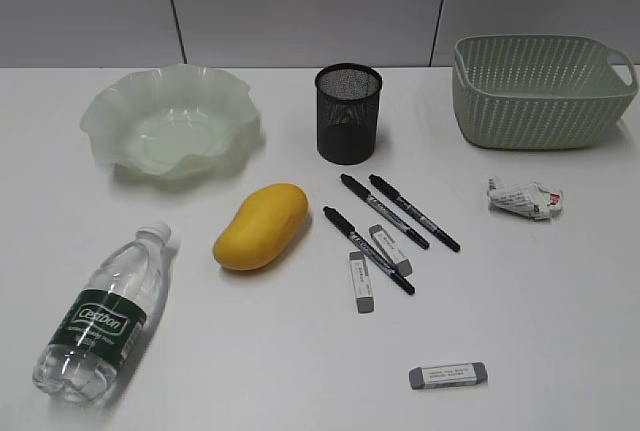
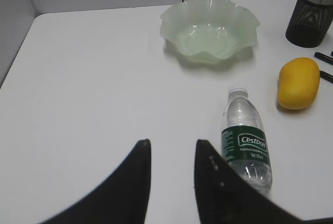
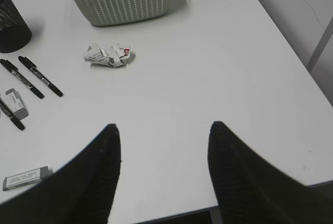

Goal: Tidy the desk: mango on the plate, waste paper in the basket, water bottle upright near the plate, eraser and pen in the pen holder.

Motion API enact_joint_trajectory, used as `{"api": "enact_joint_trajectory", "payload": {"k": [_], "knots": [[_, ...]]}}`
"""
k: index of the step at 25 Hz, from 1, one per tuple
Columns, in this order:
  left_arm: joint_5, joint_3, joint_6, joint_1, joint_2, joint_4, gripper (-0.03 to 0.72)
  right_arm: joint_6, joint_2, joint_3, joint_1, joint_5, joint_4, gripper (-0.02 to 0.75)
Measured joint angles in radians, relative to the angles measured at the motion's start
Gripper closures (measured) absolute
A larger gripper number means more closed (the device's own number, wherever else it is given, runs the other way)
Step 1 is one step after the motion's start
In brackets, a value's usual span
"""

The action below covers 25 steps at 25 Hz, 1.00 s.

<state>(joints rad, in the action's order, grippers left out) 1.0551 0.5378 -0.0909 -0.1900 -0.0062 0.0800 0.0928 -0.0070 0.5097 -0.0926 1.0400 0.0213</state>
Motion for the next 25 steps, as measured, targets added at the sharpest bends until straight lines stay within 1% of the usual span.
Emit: {"api": "enact_joint_trajectory", "payload": {"k": [20, 23, 25], "knots": [[0.000, 0.000, 0.000, 0.000, 0.000, -0.001, 0.473, 0.000, 0.000, 0.000, 0.000, 0.000, 0.000, 0.303], [-0.008, 0.005, 0.001, 0.000, 0.032, -0.030, 0.473, 0.000, 0.000, 0.000, 0.000, 0.000, 0.000, 0.303], [-0.057, 0.020, 0.030, 0.000, 0.123, -0.069, 0.468, 0.000, 0.000, 0.000, 0.000, 0.000, 0.000, 0.303]]}}
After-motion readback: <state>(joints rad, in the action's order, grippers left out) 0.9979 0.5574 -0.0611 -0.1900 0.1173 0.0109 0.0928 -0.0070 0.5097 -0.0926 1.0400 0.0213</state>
